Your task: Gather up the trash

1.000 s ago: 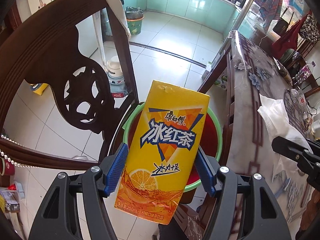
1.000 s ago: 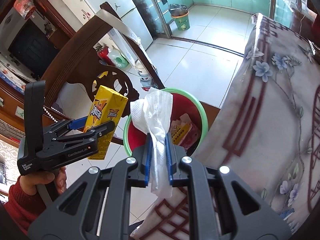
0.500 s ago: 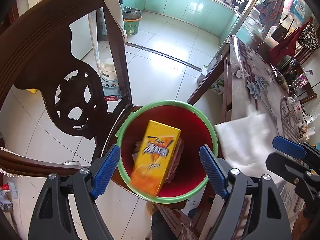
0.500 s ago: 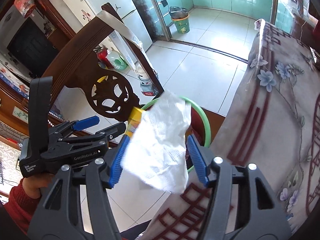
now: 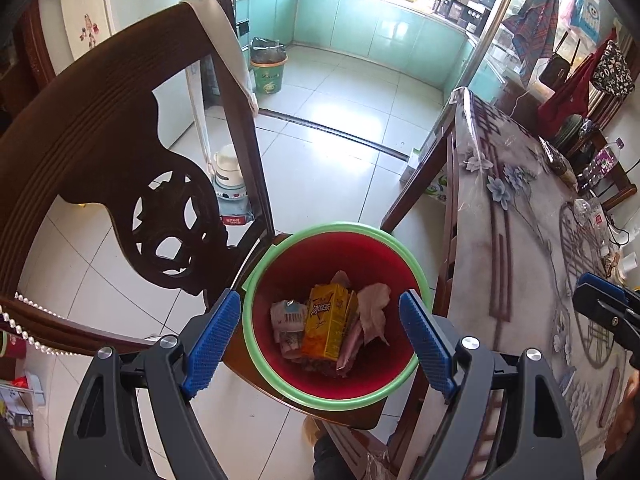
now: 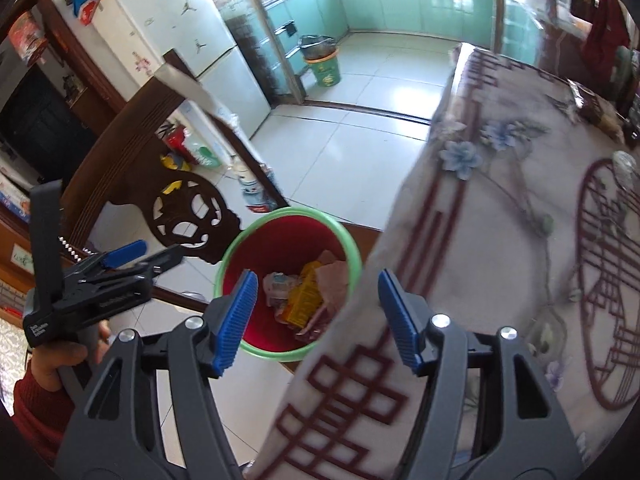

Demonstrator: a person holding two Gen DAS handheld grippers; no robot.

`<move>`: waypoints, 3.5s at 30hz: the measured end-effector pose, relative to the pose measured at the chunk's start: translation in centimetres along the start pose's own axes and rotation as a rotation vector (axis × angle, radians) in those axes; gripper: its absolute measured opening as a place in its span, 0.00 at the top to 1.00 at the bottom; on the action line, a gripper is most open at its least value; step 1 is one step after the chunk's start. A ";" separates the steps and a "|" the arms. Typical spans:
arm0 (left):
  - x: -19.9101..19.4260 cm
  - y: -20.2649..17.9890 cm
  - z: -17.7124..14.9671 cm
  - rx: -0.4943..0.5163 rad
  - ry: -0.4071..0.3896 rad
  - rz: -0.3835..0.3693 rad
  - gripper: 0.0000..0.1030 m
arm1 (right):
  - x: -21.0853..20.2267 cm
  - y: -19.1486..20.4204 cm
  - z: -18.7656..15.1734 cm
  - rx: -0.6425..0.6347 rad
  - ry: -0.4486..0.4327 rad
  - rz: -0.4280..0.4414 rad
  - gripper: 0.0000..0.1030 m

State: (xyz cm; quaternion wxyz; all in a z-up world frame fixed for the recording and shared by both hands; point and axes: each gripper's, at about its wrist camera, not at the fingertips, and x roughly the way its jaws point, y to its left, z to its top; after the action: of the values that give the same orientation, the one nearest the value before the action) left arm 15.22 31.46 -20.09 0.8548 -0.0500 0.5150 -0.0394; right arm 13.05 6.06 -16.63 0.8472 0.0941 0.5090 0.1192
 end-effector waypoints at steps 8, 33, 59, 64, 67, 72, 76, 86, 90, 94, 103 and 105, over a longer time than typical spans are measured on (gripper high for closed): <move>-0.5 -2.8 -1.3 0.012 0.008 -0.035 0.24 | -2.2 -6.4 -3.4 0.124 0.006 -0.095 0.41; 0.9 -39.2 -4.5 0.309 0.055 -0.212 0.22 | -14.4 -53.3 -3.1 0.443 -0.171 -0.492 0.27; 22.7 -65.9 9.5 0.261 0.072 -0.165 0.46 | -11.4 -62.9 -5.6 0.518 -0.191 -0.271 0.72; 21.9 -65.7 8.9 0.244 0.042 -0.192 0.53 | -11.8 -61.9 -5.7 0.491 -0.191 -0.288 0.71; 19.4 -65.4 8.0 0.277 0.007 -0.206 0.54 | -12.3 -60.7 -5.6 0.479 -0.199 -0.278 0.71; 13.6 -64.2 6.0 0.352 -0.062 -0.224 0.55 | -13.7 -57.7 -5.3 0.452 -0.222 -0.270 0.71; 8.8 -62.0 4.5 0.400 -0.115 -0.214 0.54 | -15.5 -54.3 -5.3 0.420 -0.245 -0.259 0.71; -0.2 -52.9 0.3 0.382 -0.141 -0.180 0.54 | -18.4 -44.8 -6.2 0.328 -0.259 -0.231 0.72; -2.7 -49.6 -1.8 0.363 -0.140 -0.194 0.53 | -19.0 -41.0 -7.3 0.301 -0.259 -0.227 0.72; -4.1 -46.9 -3.1 0.339 -0.139 -0.216 0.53 | -19.5 -37.9 -7.9 0.283 -0.258 -0.226 0.71; -6.1 -39.4 -4.2 0.251 -0.161 -0.196 0.53 | -18.2 -30.4 -6.4 0.170 -0.238 -0.165 0.72; -6.3 -36.8 -4.1 0.220 -0.164 -0.174 0.53 | -17.3 -28.0 -5.7 0.134 -0.234 -0.136 0.72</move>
State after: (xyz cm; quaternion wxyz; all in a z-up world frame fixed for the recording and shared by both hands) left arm 8.09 -4.49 -11.85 0.8877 -0.0035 0.4299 -0.1652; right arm 3.16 -25.58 -12.56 0.8988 0.1290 0.4187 0.0156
